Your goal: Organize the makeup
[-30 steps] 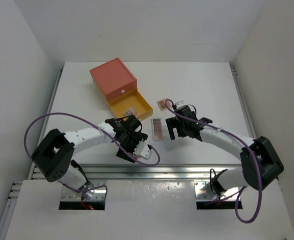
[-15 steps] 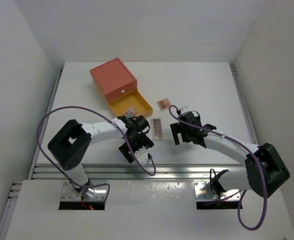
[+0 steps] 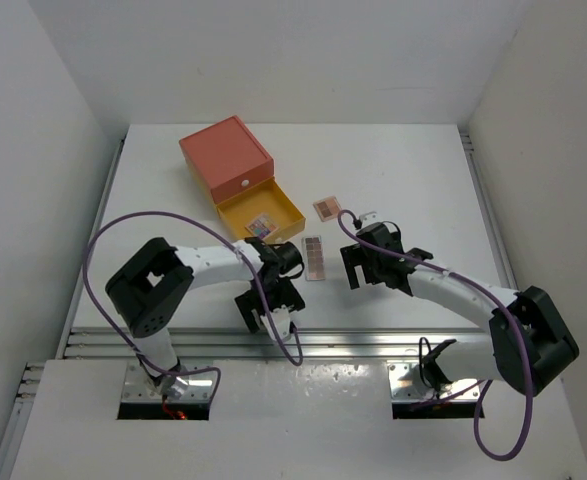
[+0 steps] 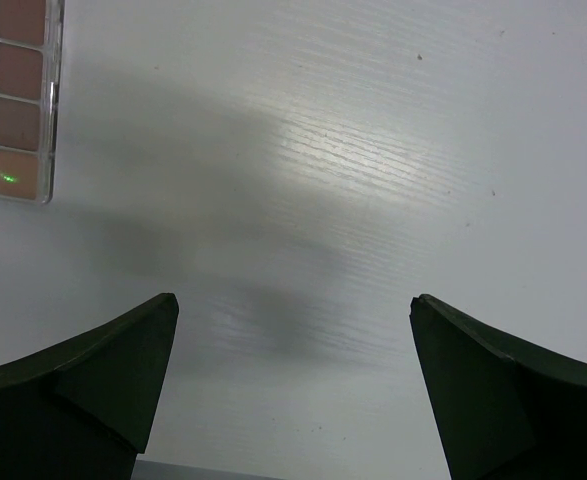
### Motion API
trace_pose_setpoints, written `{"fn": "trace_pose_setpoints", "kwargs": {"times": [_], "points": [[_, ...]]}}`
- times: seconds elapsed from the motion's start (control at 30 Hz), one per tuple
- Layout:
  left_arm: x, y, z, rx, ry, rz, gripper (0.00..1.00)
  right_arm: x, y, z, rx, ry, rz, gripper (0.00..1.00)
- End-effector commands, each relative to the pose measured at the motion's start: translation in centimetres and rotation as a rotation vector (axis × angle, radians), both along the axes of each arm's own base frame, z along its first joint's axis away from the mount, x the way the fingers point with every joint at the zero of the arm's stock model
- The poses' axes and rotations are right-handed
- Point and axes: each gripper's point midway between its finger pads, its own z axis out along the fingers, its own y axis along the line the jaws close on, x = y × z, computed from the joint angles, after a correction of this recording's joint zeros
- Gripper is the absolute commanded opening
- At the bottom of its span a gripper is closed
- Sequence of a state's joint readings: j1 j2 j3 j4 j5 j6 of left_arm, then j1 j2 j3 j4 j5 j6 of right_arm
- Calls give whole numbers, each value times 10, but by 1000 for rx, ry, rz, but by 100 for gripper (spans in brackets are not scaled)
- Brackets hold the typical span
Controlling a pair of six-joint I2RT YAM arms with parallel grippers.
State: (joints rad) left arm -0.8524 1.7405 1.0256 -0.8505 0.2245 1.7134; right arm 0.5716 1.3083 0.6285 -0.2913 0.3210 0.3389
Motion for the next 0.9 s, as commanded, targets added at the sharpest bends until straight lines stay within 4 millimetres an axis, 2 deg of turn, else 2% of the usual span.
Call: {"fn": "trace_pose_setpoints", "kwargs": {"times": [0.0,0.07,0.2,0.23,0.33,0.4,0.5,0.6,0.67,0.7,0.77,0.8,0.87], "points": [[-15,-7,-6,-6,66,-56,99,10,5,12,17,-41,6,100],[-14,-12,-3,-14,59,-66,99,9,4,11,19,-34,4,100],[-20,-8,-11,10,79,-74,89,6,2,10,8,-27,6,100],[-21,-8,-11,12,81,-63,79,6,1,10,8,-29,2,100],[-24,-3,-16,33,97,-31,58,3,-3,9,0,-28,-5,100],[-29,3,-19,50,111,-17,54,4,-5,11,-1,-33,-9,100],[-31,8,-21,72,114,24,43,3,-6,10,5,-35,-18,100],[-28,5,-19,70,109,101,36,3,-6,11,6,-37,-18,100],[-23,-1,-11,46,143,249,33,3,-6,11,7,-37,-23,100],[-13,-14,0,-4,148,304,32,4,-6,13,9,-44,-21,100],[-14,-28,19,-69,252,437,30,3,-7,12,7,-40,-29,100],[-1,-36,34,-119,275,505,30,4,-7,13,9,-45,-36,100],[0,-47,55,-177,376,645,30,4,-8,14,11,-50,-50,100]]}}
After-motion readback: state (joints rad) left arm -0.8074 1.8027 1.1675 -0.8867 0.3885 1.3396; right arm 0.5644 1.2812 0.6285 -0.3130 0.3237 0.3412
